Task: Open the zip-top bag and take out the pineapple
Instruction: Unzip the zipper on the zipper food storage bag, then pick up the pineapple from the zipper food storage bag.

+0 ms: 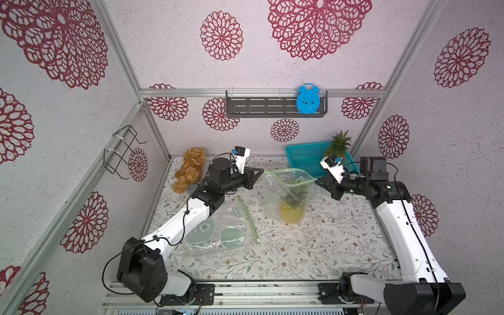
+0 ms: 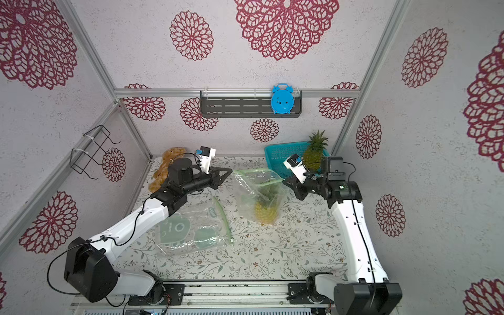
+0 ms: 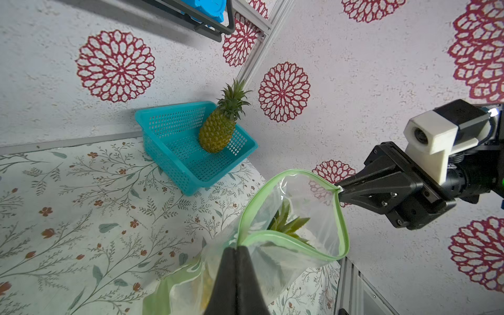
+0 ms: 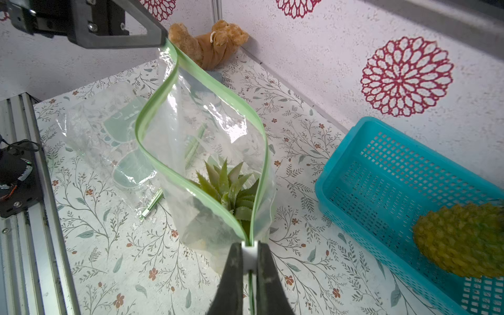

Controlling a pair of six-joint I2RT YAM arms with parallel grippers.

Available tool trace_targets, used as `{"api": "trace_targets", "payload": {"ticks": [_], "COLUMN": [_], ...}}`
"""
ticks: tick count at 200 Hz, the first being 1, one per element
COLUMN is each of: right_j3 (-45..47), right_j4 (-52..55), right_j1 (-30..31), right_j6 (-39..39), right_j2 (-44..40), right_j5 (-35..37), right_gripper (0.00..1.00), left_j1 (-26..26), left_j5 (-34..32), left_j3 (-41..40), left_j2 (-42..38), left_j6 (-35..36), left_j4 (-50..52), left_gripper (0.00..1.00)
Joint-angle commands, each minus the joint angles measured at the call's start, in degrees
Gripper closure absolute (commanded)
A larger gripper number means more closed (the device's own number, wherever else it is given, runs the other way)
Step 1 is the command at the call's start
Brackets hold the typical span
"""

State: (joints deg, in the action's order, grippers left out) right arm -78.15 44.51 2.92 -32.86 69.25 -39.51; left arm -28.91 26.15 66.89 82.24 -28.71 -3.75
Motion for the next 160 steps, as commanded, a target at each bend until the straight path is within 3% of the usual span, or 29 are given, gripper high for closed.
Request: {"api": "trace_targets", "payload": {"ticks": [1,62,160], "right_j3": [-0.55,4.55,16.68], "right_j4": [-0.21,-1.03,-11.69], "right_j1": [-0.37,-0.37,-0.37], "right_j6": [0.74,2.21,9.89], "right_j2": [-2.08,-4.38,-10.59], "right_j5": [-2.0,2.17,13.23], "right_gripper": [1.0,1.0,1.0], "left_j1": [-1.04,-3.35,-5.46], "left_j5": [2.86,2.9,-1.4], "left_j3": [2.28,4.47,4.81], "left_j2": [1.87,4.06,6.22], "left_j6": [1.59,4.02,6.12], "left_j4": [1.96,4.78,6.32], "left_gripper": [1.0,1.0,1.0]}}
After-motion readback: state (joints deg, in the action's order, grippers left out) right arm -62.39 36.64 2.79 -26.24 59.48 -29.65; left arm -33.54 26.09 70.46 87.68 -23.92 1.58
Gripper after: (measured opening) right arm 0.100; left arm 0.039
